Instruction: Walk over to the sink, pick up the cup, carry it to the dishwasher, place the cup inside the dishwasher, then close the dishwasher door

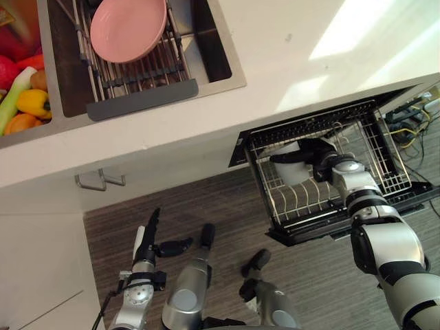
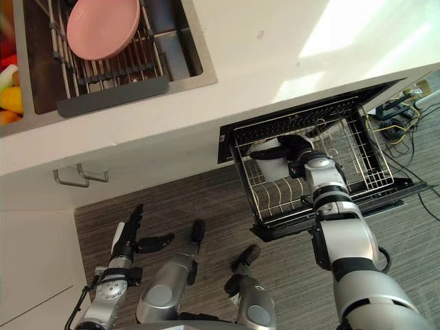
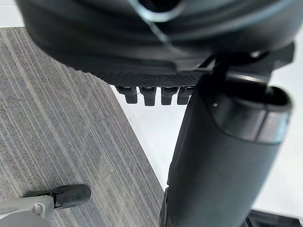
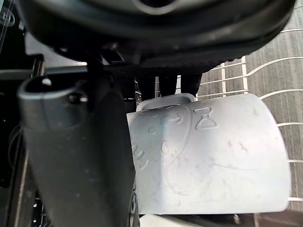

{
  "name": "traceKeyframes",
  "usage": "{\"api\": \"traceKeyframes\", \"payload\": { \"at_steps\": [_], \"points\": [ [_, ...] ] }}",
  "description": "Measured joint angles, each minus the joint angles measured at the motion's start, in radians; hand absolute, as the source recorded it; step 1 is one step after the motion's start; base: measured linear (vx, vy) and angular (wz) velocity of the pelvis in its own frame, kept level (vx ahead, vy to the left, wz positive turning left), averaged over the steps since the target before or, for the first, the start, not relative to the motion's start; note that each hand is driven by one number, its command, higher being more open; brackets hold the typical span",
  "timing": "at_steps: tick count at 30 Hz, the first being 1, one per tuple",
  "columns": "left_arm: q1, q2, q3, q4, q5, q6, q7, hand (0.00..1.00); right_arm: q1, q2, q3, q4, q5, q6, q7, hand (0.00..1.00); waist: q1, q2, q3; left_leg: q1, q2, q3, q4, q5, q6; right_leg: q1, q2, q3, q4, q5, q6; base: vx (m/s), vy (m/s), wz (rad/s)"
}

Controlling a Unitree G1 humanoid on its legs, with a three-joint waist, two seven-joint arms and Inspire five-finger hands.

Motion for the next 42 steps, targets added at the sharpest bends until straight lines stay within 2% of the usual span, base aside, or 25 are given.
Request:
{"api": "traceKeyframes", "payload": {
  "at_steps": [5,10,11,30,37,40,42],
  "points": [
    [-0.045,-0.001,-0.045,0.001,-0.022,-0.001,-0.001,1.0,-0.091,-0.02,-0.001,0.061,0.025,0.014,-0.024,0.0,0.018,0.027,0.022,-0.061,0.01,-0.014,0.025,-0.007,-0.011,-0.05,0.005,0.007,0.021,-0.001,-0.005,0.01,-0.003,0.04],
    [-0.052,-0.005,-0.077,0.014,-0.037,0.001,0.001,1.0,-0.11,-0.021,0.0,0.065,0.036,0.029,-0.023,0.0,0.039,0.036,0.034,-0.091,0.021,-0.018,0.036,-0.007,-0.016,-0.073,0.016,0.009,0.022,-0.007,-0.014,0.03,-0.023,0.01],
    [-0.056,-0.005,-0.081,0.016,-0.039,0.002,0.002,1.0,-0.115,-0.021,0.001,0.07,0.037,0.032,-0.016,1.0,0.043,0.038,0.035,-0.1,0.025,-0.018,0.043,-0.006,-0.015,-0.079,0.02,0.01,0.022,-0.008,-0.016,0.04,-0.017,0.0],
    [-0.116,-0.007,-0.083,0.045,-0.038,0.022,0.014,1.0,-0.193,-0.016,0.065,0.084,0.111,0.048,0.003,1.0,0.058,0.038,0.04,-0.099,0.078,0.013,0.075,-0.021,-0.047,-0.081,0.061,0.068,0.02,-0.026,-0.043,0.03,-0.013,-0.07],
    [-0.111,-0.004,-0.065,0.044,-0.008,0.041,0.017,1.0,-0.196,-0.016,0.064,0.035,0.154,0.035,0.028,1.0,0.047,0.009,0.05,-0.031,0.098,0.04,0.049,-0.018,-0.06,-0.033,0.082,0.101,0.001,-0.026,-0.044,0.02,-0.01,-0.12],
    [-0.106,0.002,-0.054,0.044,0.012,0.041,0.017,1.0,-0.164,-0.024,0.064,-0.048,0.166,0.013,0.04,1.0,0.041,-0.01,0.045,-0.002,0.106,0.054,0.021,-0.012,-0.068,-0.024,0.087,0.115,0.001,-0.028,-0.045,0.04,0.004,-0.14],
    [-0.088,-0.002,-0.036,0.044,0.034,0.042,0.018,1.0,-0.081,-0.033,0.061,-0.133,0.226,0.012,0.064,1.0,0.036,-0.027,0.037,0.034,0.108,0.069,-0.004,-0.008,-0.069,-0.006,0.089,0.13,-0.004,-0.028,-0.045,0.08,0.011,-0.14]
  ]
}}
